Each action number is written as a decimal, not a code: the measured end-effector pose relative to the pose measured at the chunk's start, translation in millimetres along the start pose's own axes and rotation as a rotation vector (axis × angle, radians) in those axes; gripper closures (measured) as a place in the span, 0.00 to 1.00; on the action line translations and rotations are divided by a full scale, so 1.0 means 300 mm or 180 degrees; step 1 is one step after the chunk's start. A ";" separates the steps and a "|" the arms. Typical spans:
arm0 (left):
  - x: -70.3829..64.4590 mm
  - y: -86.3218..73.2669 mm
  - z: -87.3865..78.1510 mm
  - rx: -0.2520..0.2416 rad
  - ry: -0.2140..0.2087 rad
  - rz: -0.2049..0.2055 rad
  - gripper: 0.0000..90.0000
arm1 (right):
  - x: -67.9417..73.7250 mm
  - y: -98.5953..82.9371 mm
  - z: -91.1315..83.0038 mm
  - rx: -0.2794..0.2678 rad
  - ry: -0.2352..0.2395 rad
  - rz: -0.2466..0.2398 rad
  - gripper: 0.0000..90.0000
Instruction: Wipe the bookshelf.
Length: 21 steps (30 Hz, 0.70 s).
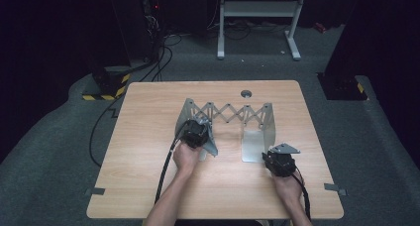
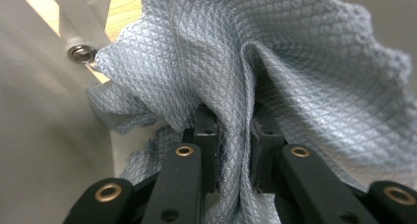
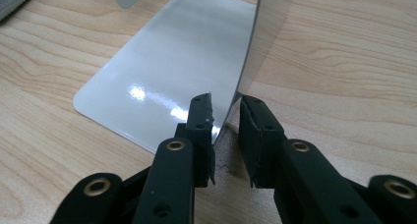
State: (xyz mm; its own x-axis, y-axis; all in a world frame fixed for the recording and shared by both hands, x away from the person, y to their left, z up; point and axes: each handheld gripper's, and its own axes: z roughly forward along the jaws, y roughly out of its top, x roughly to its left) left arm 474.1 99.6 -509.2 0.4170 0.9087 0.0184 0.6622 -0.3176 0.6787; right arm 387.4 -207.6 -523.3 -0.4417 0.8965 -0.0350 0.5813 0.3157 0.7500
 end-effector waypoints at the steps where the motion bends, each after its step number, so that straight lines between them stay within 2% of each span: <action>1: 0.000 0.001 0.002 -0.0001 -0.0002 0.0001 0.86 | 0.000 0.000 0.000 0.0000 0.0000 0.0000 0.84; 15: 0.013 -0.033 -0.032 0.0038 0.0098 -0.0048 0.86 | -0.001 0.000 0.000 -0.0001 0.0007 0.0003 0.84; 21: 0.014 -0.023 -0.023 0.0039 0.0127 -0.0057 0.86 | -0.001 0.000 0.000 -0.0001 0.0007 0.0003 0.84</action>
State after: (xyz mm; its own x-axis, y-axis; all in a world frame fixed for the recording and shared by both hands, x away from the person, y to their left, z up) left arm 466.9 107.7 -508.7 0.3799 0.9243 0.0358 0.6771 -0.3043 0.6701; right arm 387.6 -207.9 -523.4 -0.4427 0.8961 -0.0327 0.5816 0.3146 0.7502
